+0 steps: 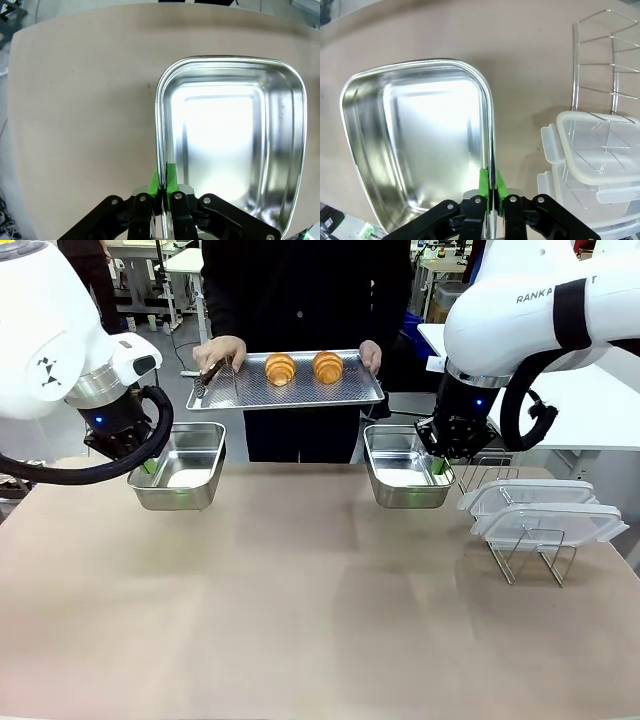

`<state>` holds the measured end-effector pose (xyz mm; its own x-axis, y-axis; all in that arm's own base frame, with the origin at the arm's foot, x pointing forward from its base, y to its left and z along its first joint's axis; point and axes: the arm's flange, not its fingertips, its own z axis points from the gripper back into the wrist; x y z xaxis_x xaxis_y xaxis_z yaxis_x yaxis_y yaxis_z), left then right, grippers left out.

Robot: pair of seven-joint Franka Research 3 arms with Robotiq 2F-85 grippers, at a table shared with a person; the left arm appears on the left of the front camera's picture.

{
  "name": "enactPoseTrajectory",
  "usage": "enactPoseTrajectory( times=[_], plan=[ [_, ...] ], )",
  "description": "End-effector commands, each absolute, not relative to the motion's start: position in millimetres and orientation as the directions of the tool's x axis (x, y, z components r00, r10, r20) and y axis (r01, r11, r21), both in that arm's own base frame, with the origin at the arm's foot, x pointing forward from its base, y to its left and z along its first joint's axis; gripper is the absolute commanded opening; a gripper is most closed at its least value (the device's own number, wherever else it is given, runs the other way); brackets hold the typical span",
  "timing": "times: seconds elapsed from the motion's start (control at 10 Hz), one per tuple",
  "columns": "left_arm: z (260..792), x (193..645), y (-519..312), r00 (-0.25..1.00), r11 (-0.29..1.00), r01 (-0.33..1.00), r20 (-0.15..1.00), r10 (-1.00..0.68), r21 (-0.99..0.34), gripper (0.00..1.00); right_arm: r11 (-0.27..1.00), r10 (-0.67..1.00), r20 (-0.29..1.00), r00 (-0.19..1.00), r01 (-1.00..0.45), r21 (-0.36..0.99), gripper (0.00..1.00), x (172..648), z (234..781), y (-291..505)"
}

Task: Place the bread in airtight containers.
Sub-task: Once an object is inside an Airtight Container , place the container in the center of the table.

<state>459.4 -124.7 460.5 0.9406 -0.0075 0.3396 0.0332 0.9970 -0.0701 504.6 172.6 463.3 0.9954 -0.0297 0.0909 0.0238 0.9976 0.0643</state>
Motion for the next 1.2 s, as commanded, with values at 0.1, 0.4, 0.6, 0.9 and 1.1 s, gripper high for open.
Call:
enactPoseTrajectory(
  times=[0.1, 0.4, 0.6, 0.9, 1.1],
  plan=[
    [464.9, 459.8, -122.8, 0.937, 0.997, 0.031, 0.350, -0.002, -0.075, 0.00, 0.997, -0.041, 0.097, 0.994, 0.035, 0.066, 0.00, 504.1, 466.6, 173.1],
    [464.9, 459.8, -122.8, 0.937, 0.997, 0.031, 0.350, -0.002, -0.075, 0.00, 0.997, -0.041, 0.097, 0.994, 0.035, 0.066, 0.00, 504.1, 466.6, 173.1],
    [464.9, 459.8, -122.8, 0.937, 0.997, 0.031, 0.350, -0.002, -0.075, 0.00, 0.997, -0.041, 0.097, 0.994, 0.035, 0.066, 0.00, 504.1, 466.6, 173.1],
    [464.9, 459.8, -122.8, 0.937, 0.997, 0.031, 0.350, -0.002, -0.075, 0.00, 0.997, -0.041, 0.097, 0.994, 0.035, 0.066, 0.00, 504.1, 466.6, 173.1],
    [464.9, 459.8, -122.8, 0.937, 0.997, 0.031, 0.350, -0.002, -0.075, 0.00, 0.997, -0.041, 0.097, 0.994, 0.035, 0.066, 0.00, 504.1, 466.6, 173.1]
  ],
)
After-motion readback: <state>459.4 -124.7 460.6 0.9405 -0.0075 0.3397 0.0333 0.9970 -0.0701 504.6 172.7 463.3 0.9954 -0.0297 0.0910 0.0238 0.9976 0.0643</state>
